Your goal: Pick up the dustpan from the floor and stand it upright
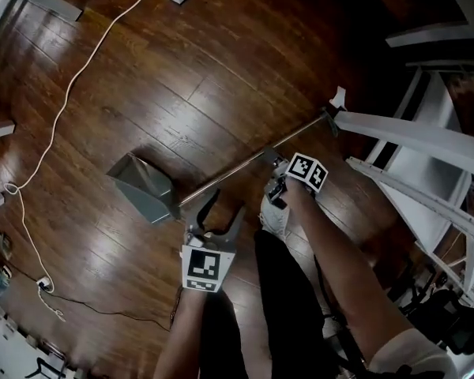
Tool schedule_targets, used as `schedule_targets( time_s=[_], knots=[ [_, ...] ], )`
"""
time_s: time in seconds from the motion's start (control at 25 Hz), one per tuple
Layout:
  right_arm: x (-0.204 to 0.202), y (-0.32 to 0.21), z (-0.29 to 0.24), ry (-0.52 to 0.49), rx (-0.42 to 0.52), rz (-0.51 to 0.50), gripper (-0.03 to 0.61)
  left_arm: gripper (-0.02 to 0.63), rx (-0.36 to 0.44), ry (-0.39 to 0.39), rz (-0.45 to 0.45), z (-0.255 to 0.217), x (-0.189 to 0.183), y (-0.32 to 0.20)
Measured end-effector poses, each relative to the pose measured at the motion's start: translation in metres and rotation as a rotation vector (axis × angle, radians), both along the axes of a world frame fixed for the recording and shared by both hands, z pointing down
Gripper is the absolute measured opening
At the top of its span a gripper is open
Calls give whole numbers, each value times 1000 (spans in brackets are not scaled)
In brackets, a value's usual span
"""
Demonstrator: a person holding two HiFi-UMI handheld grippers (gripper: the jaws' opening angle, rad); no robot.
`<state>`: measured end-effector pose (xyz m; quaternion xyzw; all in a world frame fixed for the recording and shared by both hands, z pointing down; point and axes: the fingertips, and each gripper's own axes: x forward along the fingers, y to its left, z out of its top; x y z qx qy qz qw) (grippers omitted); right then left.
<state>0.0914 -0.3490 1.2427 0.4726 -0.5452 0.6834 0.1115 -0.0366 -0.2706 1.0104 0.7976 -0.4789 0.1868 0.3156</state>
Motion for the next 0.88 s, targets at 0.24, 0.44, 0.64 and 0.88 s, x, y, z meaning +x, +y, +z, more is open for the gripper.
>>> schedule_targets(
  time_s=[0.24,0.44,0.64,0.88],
  knots=[
    [6,-18,42,42,9,50,186,241,-3,3,3,23,-4,8],
    [-12,-30,-1,42,79,17,123,241,10,16,-66,-2,-26,1],
    [-49,-37,-104,61,278,-162,104,241,68,18,-137,-70,-42,-9],
    [-108,-23,-233,195,565,-467,92,239,154,3,-232,-161,-76,-8]
  ],
)
